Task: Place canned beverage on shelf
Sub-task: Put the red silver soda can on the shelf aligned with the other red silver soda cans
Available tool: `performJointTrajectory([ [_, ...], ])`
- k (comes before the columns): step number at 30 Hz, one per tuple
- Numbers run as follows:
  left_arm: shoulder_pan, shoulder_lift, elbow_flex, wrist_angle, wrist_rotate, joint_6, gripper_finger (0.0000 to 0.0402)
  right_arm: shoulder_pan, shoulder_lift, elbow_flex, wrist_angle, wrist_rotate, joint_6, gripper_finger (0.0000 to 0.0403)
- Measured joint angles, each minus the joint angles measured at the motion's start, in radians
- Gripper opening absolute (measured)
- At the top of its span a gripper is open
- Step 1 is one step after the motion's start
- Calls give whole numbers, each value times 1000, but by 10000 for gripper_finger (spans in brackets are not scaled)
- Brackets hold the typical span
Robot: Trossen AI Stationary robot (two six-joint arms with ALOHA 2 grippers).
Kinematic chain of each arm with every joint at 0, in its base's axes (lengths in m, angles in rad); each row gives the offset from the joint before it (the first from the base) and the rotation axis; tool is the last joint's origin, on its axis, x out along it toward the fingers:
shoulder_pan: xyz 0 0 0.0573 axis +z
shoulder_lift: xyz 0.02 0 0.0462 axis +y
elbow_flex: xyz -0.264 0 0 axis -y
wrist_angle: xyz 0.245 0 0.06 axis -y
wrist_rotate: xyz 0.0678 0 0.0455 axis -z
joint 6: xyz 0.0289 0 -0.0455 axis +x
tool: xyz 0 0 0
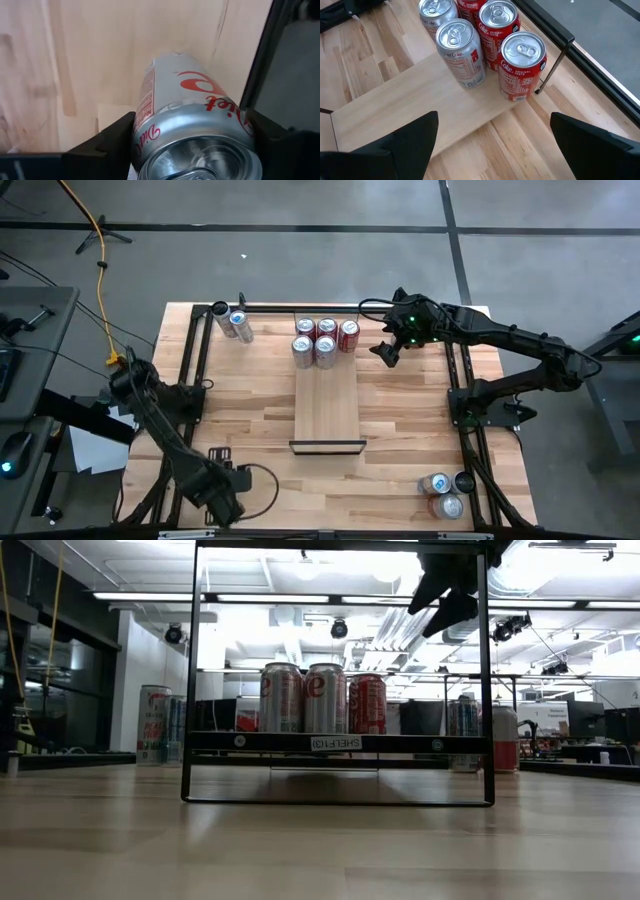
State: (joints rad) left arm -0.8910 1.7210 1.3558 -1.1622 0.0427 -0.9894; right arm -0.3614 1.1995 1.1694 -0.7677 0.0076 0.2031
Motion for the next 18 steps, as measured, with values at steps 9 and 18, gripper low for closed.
performJointTrajectory([
  [9,246,-197,250,-225,-57,199,225,0,0,0,-5,0,-25,371],
  [18,732,-158,625,-365,-277,579,225,0,-1,0,-28,0,-29,371],
])
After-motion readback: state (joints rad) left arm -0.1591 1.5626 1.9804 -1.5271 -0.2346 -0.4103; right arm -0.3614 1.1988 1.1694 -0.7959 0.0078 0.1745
